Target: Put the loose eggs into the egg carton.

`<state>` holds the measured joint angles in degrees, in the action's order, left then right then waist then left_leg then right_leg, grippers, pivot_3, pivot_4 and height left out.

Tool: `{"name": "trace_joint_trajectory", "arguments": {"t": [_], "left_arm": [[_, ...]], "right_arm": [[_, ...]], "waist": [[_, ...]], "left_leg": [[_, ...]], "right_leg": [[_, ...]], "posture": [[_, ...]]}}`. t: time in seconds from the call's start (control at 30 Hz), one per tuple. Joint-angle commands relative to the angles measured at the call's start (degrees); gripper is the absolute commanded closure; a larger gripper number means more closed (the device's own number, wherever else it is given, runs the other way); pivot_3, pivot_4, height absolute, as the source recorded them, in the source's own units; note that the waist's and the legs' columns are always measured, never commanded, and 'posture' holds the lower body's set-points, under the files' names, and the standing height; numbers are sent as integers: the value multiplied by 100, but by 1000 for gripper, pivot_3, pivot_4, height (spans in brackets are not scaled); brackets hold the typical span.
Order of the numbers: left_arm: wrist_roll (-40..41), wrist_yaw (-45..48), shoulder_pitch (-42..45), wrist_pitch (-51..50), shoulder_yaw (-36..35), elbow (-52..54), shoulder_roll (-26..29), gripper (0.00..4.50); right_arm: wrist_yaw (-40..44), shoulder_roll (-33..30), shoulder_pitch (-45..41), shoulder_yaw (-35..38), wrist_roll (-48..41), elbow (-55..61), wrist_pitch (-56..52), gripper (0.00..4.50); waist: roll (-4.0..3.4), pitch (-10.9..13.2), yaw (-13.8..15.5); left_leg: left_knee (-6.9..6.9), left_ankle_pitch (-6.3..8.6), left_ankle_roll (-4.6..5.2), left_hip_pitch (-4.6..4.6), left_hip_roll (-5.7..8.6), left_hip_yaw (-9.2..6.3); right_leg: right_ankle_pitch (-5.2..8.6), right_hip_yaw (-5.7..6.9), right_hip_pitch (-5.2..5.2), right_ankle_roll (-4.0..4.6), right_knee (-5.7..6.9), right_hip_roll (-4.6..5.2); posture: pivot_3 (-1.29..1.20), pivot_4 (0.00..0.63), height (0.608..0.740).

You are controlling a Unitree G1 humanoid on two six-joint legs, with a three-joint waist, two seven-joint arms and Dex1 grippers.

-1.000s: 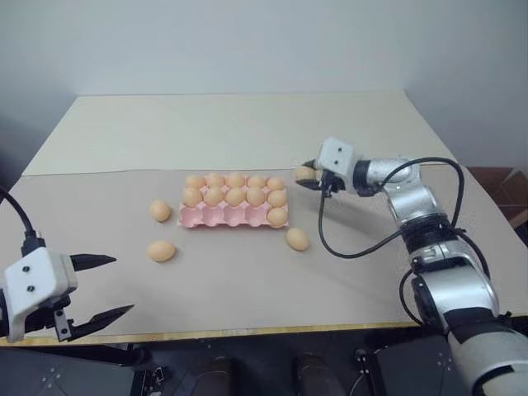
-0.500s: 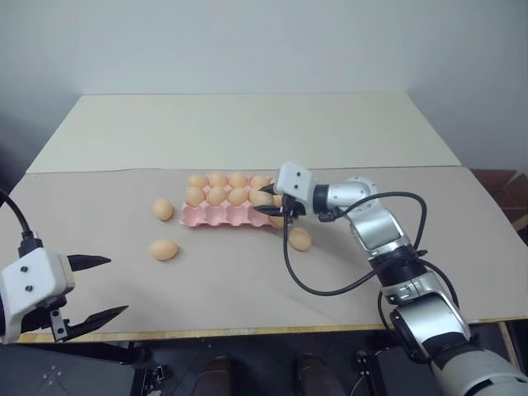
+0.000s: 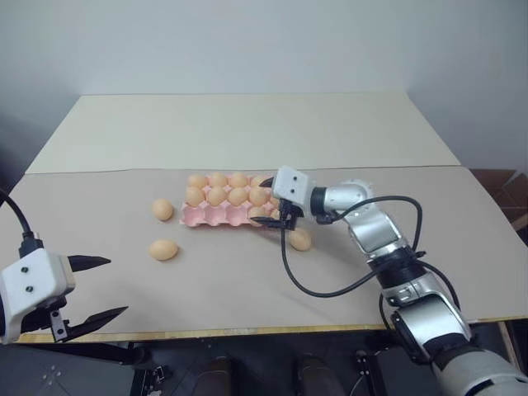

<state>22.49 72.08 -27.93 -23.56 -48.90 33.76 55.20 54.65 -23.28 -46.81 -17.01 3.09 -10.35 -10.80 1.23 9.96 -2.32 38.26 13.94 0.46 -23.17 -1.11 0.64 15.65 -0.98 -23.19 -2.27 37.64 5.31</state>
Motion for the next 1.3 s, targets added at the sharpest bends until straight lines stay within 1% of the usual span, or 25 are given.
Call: {"name": "trace_joint_trajectory", "arguments": {"t": [0.03,0.1,0.2,0.4,0.5,0.67,0.8,0.93,1.0,1.13,1.3], "left_arm": [[26,8,48,114,-76,21,32,0],[48,11,78,108,-73,17,33,0],[60,20,126,114,-44,-17,50,0],[40,69,194,189,37,-137,84,0],[30,86,258,239,99,-219,137,0],[35,113,330,284,143,-297,193,0],[29,134,323,309,132,-305,187,0],[29,98,346,287,143,-270,190,0],[57,68,373,255,145,-233,182,0],[62,36,383,243,177,-181,147,0],[60,-35,386,233,240,-104,120,0]], "right_arm": [[298,-481,161,400,-340,957,-347,25],[450,-810,356,532,-490,1361,-544,25],[862,-1626,865,946,-821,2011,-885,25],[1472,-2914,1691,1690,-1358,2470,-1118,25],[1681,-3380,1989,1931,-1533,2450,-1125,25],[1715,-3734,2294,2076,-1579,2360,-1048,25],[1610,-3728,2298,2016,-1604,2344,-1053,25],[1373,-3472,2125,1775,-1658,2455,-1366,25],[1169,-3252,2025,1535,-1569,2531,-1575,25],[490,-2548,1708,1066,-1407,2619,-2286,25],[-291,-1827,1563,529,-1104,2742,-2844,25]], "waist": [[0,0,8],[1,0,20],[1,-1,42],[2,-1,68],[2,-1,48],[4,-2,45],[4,-2,45],[4,-2,48],[6,-3,44],[6,-4,25],[8,-4,30]], "left_leg": [[0,0,0,0,0,0],[0,0,0,-2,0,-1],[0,0,1,1,0,-3],[0,0,2,5,3,2],[1,0,2,8,3,6],[1,0,2,13,3,8],[1,-1,2,10,3,9],[1,-1,2,11,3,8],[2,-1,2,12,2,8],[2,-1,2,10,2,7],[3,-1,2,-2,4,3]], "right_leg": [[0,0,0,0,0,0],[0,2,1,0,-3,1],[0,4,6,0,-3,0],[0,1,9,0,-6,-3],[0,-3,10,0,-5,-7],[0,-5,14,0,-6,-8],[1,-6,12,-1,-5,-8],[1,-6,12,-1,-5,-8],[1,-6,13,-1,-4,-9],[0,-7,10,-1,-1,-10],[1,-4,2,-1,-2,-7]], "posture": [[0,150,740],[0,150,740],[0,150,740],[0,150,740],[0,150,740],[0,150,740],[0,150,740],[0,150,740],[0,150,740],[0,150,740],[0,150,740]]}}
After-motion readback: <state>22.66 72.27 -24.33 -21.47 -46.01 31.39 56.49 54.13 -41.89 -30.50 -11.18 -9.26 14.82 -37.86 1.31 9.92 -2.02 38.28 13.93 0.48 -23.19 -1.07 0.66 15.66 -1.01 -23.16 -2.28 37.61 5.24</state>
